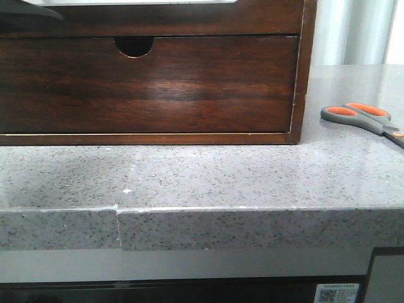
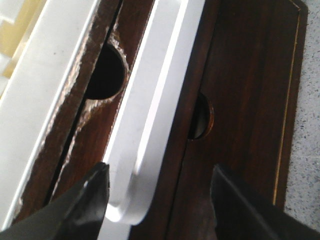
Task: Put scissors in drawer with both arms
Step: 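Pull the drawer open toward the robot with the left gripper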
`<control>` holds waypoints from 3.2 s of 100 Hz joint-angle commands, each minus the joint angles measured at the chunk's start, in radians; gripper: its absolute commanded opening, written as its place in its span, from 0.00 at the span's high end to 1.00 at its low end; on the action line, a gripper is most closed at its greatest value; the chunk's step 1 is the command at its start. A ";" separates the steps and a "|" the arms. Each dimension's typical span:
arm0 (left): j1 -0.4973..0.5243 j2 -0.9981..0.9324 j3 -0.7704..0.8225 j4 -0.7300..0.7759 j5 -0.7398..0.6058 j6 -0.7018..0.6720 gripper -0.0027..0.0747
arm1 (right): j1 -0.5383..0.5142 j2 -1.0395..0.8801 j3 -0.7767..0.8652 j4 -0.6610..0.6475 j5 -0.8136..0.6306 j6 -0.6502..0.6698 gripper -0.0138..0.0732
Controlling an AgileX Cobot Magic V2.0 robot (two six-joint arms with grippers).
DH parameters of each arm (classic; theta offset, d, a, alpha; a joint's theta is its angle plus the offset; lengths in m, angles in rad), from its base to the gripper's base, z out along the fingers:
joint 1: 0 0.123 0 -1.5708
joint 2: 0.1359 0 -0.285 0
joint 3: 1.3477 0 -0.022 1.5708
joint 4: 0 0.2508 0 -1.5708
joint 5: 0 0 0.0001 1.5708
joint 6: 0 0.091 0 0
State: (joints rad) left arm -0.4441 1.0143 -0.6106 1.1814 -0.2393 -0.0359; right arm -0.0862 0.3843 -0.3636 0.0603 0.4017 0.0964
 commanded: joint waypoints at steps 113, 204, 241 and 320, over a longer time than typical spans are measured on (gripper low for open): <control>-0.066 0.063 -0.079 0.095 0.115 -0.003 0.99 | -0.005 0.016 -0.027 -0.002 -0.071 -0.004 0.91; -0.324 -0.234 0.080 0.090 0.093 -0.007 0.99 | -0.005 0.016 -0.027 -0.002 -0.071 -0.004 0.91; -0.352 -0.254 0.113 0.090 0.061 -0.007 0.99 | -0.005 0.016 -0.027 -0.002 -0.071 -0.004 0.91; -0.352 -0.325 0.110 -0.080 -0.042 -0.007 0.65 | 0.019 0.016 -0.032 0.023 -0.071 -0.006 0.91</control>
State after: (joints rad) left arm -0.7893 0.7231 -0.4711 1.2004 -0.2374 -0.0247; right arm -0.0821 0.3843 -0.3636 0.0785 0.3945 0.0964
